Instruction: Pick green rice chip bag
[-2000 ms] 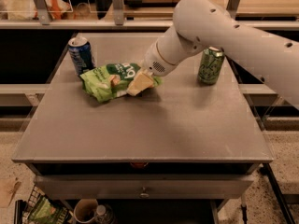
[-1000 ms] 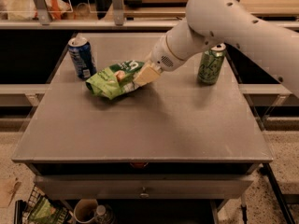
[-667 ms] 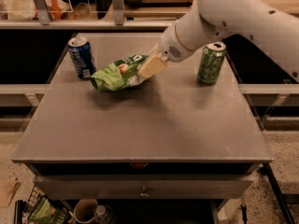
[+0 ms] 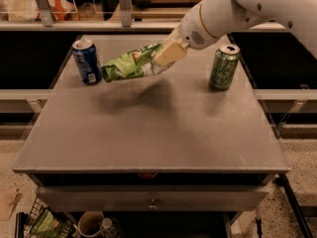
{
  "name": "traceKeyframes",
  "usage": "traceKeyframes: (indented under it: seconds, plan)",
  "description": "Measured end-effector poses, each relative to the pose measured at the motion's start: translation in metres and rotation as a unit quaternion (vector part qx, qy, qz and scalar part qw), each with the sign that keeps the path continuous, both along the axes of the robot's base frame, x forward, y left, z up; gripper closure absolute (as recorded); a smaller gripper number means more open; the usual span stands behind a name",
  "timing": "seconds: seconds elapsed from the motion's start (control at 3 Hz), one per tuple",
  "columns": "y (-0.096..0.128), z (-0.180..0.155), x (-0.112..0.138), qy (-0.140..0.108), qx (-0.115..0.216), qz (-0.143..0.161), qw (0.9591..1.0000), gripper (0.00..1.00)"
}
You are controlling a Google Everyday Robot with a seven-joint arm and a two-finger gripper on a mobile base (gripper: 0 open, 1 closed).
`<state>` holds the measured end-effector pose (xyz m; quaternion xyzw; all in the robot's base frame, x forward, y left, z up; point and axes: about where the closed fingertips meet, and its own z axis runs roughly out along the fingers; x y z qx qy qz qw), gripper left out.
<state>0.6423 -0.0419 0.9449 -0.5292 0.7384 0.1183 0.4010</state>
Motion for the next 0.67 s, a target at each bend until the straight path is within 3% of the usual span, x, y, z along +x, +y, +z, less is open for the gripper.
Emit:
traceKeyframes:
  seconds: [0.33,0.67]
  plan:
    - [-0.0050,0.0189,0.0032,-0.023,0.004,-0.001,0.9997,1.00]
    - [-0.0049,0.0189,0.0032,-0.023,0.004,-0.001,0.9997,1.00]
